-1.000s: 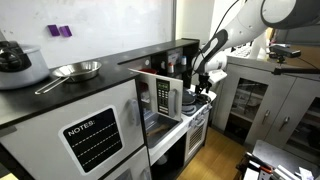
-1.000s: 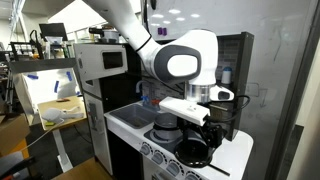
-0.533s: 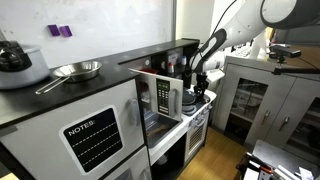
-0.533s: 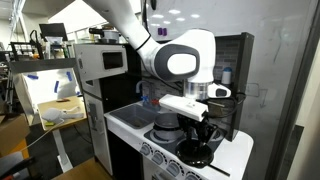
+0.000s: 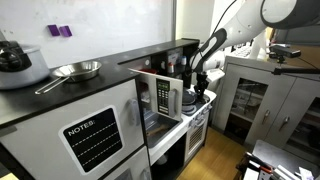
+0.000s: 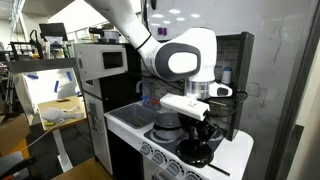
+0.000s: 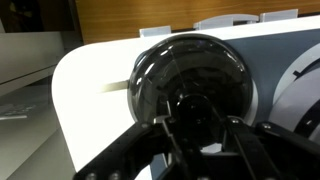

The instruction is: Cover the grey pot with the black lid on the stove

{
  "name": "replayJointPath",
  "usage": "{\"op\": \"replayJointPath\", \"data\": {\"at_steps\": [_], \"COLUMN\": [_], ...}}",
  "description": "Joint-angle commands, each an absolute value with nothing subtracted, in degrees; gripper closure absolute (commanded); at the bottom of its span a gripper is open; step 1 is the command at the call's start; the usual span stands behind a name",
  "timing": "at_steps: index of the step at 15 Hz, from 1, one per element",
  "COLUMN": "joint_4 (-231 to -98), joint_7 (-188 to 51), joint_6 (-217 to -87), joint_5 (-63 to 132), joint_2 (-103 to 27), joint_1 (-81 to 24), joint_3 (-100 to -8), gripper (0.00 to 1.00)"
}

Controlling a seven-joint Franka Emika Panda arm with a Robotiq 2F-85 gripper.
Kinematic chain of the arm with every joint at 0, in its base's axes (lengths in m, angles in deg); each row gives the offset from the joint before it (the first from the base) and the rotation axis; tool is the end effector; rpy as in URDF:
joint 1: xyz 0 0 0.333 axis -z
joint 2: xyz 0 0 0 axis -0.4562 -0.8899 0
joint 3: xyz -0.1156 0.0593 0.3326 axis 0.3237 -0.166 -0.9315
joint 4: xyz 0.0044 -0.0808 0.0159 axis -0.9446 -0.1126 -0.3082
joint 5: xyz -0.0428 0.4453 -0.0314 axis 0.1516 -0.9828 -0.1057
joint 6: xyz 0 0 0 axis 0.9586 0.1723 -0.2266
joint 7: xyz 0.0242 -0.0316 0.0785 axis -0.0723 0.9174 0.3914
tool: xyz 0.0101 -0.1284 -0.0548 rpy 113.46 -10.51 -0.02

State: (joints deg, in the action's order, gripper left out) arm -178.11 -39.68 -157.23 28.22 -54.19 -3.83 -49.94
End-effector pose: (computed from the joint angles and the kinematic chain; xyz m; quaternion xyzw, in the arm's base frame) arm 0.6046 -0.3619 0.1738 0.9975 -0.0666 -0.0014 0.0224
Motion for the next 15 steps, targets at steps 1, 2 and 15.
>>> {"op": "replayJointPath", "data": {"at_steps": [1, 2, 15], "joint_4": [-178.40, -179.34, -195.26], "joint_7": [-40.41, -41.04, -40.72], "joint_6": [-156.09, -155.61, -154.55], "joint_5": [29.24, 29.56, 32.53], "joint_2": [-53.51, -52.38, -33.69], "joint_1": [-3.58, -3.80, -6.03], "joint_3": [-49.59, -49.07, -46.55], "gripper": [0.92, 0.92, 0.92]}}
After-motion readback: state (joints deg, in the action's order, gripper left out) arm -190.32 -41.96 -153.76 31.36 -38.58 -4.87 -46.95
